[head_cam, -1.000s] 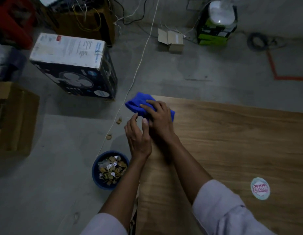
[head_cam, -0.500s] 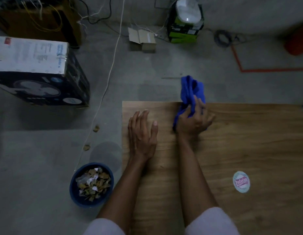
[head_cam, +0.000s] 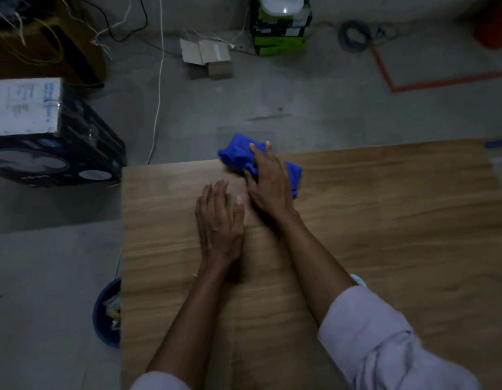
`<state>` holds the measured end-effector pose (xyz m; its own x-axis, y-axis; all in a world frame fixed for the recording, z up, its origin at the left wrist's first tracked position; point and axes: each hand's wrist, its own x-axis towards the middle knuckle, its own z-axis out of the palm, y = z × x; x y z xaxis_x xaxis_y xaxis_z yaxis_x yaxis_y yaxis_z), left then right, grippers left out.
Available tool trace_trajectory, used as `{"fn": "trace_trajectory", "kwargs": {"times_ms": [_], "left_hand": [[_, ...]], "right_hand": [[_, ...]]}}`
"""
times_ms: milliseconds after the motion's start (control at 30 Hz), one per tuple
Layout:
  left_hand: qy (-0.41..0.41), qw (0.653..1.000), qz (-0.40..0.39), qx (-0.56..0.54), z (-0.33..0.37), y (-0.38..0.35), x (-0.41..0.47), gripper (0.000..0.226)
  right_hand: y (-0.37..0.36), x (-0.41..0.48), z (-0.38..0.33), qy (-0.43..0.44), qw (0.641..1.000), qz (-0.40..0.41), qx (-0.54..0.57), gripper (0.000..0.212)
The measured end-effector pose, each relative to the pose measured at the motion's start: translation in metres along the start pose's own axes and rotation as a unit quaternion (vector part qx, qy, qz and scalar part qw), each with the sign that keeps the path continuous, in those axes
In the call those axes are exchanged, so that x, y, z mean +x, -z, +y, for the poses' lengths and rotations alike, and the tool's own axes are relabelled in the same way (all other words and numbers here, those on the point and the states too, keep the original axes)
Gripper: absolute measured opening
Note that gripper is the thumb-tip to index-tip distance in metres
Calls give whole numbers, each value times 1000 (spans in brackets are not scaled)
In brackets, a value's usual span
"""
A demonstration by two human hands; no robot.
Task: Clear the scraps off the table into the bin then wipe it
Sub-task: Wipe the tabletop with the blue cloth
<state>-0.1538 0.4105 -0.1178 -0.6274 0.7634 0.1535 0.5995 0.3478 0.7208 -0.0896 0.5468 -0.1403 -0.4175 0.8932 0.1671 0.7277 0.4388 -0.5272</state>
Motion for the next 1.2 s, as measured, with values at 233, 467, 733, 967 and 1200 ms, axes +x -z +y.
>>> {"fn": "trace_trajectory", "kwargs": {"times_ms": [233,467,733,967,1200], "left_hand": [[22,998,-33,-45,90,-56,-12,63],[115,982,84,-122,116,-102,-7,56],[-6,998,-5,-56,140,-170,-17,49],[-8,991,-106,-83,195,-200,-29,62],[76,985,-57,-142,259,-242,-17,84]], "right_hand": [[111,35,102,-279,939,187,68,45],[85,9,64,96,983,-127,96,48],[135,18,214,-4,999,49,-12,65],[228,61,304,-279,954,80,-75,49],[185,12,254,91,986,-138,-5,52]]}}
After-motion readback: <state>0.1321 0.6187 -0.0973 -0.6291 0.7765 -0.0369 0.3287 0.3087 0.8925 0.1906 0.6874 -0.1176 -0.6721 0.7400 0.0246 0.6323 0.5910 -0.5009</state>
